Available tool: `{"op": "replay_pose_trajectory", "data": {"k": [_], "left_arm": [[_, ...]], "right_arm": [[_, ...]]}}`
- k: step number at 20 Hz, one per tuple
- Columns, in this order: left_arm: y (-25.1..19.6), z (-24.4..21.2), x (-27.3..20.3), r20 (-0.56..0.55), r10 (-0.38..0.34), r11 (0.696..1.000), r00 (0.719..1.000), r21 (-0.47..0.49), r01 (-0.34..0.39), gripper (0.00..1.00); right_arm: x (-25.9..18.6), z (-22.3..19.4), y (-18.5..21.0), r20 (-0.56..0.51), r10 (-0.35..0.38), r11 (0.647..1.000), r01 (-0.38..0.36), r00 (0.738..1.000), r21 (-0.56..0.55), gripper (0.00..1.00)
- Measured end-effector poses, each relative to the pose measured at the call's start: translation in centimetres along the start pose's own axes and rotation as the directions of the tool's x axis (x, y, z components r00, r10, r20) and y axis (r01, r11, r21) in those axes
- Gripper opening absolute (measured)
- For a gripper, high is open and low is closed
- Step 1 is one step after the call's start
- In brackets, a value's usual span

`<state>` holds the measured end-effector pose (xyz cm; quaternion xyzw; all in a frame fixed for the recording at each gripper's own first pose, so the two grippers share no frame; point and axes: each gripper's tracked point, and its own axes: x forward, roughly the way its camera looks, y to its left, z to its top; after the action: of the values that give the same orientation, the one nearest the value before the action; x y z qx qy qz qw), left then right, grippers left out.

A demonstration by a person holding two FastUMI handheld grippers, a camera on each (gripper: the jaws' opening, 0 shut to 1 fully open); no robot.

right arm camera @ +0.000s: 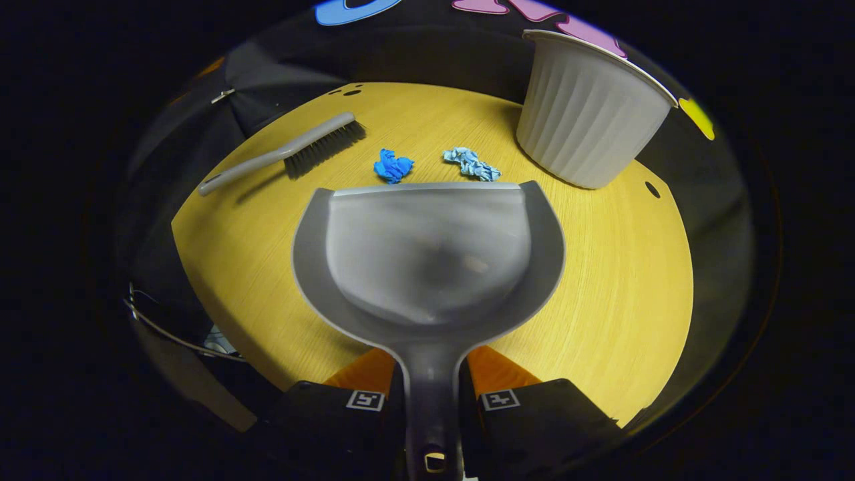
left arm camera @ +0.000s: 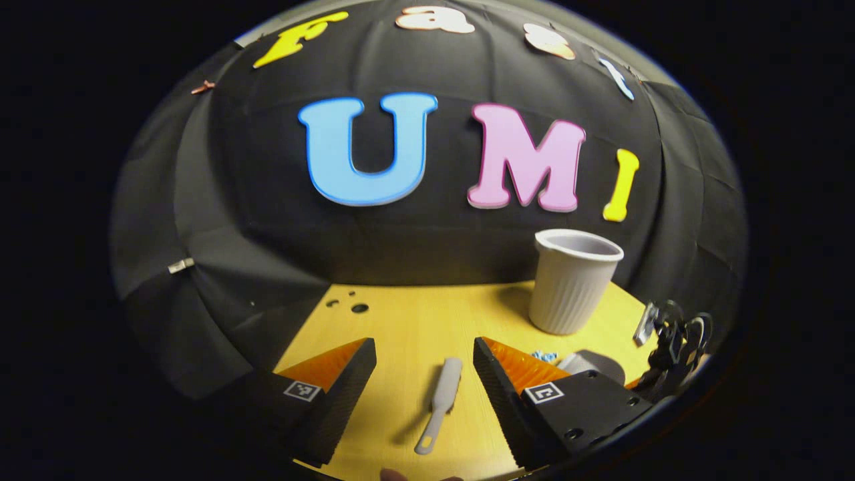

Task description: Pick up the small broom and dustpan from the desktop, sweep the trash into the dustpan with the broom, and then empty the trash into the garbage bin.

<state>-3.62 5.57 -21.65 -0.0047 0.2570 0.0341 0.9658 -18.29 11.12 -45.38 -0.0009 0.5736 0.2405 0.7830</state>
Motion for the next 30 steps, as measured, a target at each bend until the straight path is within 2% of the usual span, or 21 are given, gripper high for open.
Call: {"op": "replay_pose_trajectory", "data": {"k": [3, 6, 9, 10, 11, 12, 15, 18, 21, 23, 25, 26, 27, 28, 29, 30], "left_arm": [[-1.1, -3.8, 2.3, -0.133, -0.045, 0.999, 0.99, 0.021, 0.048, 0.94], [-2.0, -8.4, 4.6, -0.26, -0.078, 0.995, 0.962, 0.044, 0.092, 0.92], [-2.4, -11.9, 6.8, -0.355, -0.081, 0.993, 0.931, 0.052, 0.107, 0.8], [-2.5, -13.3, 7.4, -0.391, -0.081, 0.993, 0.917, 0.044, 0.107, 0.75], [-2.5, -14.6, 7.9, -0.431, -0.08, 0.994, 0.899, 0.033, 0.104, 0.75], [-2.3, -15.9, 8.3, -0.471, -0.074, 0.995, 0.879, 0.028, 0.098, 0.71], [-1.6, -18.8, 9.6, -0.559, -0.05, 0.996, 0.828, 0.037, 0.085, 0.71], [-1.7, -20.3, 10.5, -0.609, -0.049, 0.994, 0.792, 0.045, 0.096, 0.71], [-1.6, -21.3, 11.2, -0.646, -0.042, 0.993, 0.762, 0.059, 0.105, 0.65], [-1.9, -21.8, 11.6, -0.662, -0.04, 0.991, 0.748, 0.071, 0.115, 0.44], [-1.8, -22.1, 11.7, -0.675, -0.031, 0.988, 0.737, 0.088, 0.123, 0.33], [-1.8, -22.0, 11.8, -0.669, -0.033, 0.987, 0.742, 0.096, 0.131, 0.28], [-1.6, -21.8, 11.7, -0.678, -0.029, 0.985, 0.734, 0.107, 0.138, 0.31], [-1.6, -21.6, 11.9, -0.678, -0.023, 0.983, 0.735, 0.12, 0.142, 0.27], [-1.6, -21.3, 12.2, -0.674, -0.02, 0.979, 0.739, 0.136, 0.15, 0.33], [-1.9, -21.2, 12.6, -0.672, -0.022, 0.975, 0.74, 0.148, 0.163, 0.31]], "right_arm": [[-0.5, 0.1, -2.6, -0.007, -0.005, 0.999, 0.004, 1.0, -0.037, 0.37], [-0.4, 0.4, -4.9, -0.012, -0.004, 0.999, 0.003, 1.0, -0.052, 0.37], [-0.3, 0.8, -7.0, -0.005, -0.016, 0.995, 0.015, 1.0, -0.099, 0.37], [-0.3, 0.9, -7.4, -0.001, -0.01, 0.995, 0.01, 1.0, -0.103, 0.37], [-0.2, 0.9, -7.5, 0.001, 0.003, 0.995, -0.003, 1.0, -0.099, 0.37], [-0.1, 0.8, -7.5, -0.004, 0.017, 0.995, -0.017, 1.0, -0.098, 0.37], [0.2, 0.3, -7.9, -0.019, 0.026, 0.993, -0.028, 0.999, -0.117, 0.37], [0.5, 0.1, -8.0, -0.028, 0.038, 0.991, -0.041, 0.999, -0.126, 0.37], [1.0, 0.1, -7.9, -0.036, 0.05, 0.99, -0.055, 0.998, -0.131, 0.37], [1.3, 0.2, -7.8, -0.041, 0.061, 0.989, -0.066, 0.997, -0.129, 0.37], [1.7, 0.2, -7.8, -0.046, 0.067, 0.989, -0.073, 0.997, -0.131, 0.37], [1.9, 0.2, -7.9, -0.049, 0.068, 0.988, -0.074, 0.996, -0.137, 0.37], [2.0, 0.2, -8.0, -0.052, 0.071, 0.987, -0.077, 0.996, -0.144, 0.37], [2.1, 0.2, -8.0, -0.057, 0.075, 0.985, -0.082, 0.996, -0.149, 0.37], [2.2, 0.2, -8.0, -0.062, 0.082, 0.984, -0.091, 0.995, -0.153, 0.37], [2.3, 0.2, -7.8, -0.065, 0.092, 0.983, -0.101, 0.994, -0.156, 0.37]]}}
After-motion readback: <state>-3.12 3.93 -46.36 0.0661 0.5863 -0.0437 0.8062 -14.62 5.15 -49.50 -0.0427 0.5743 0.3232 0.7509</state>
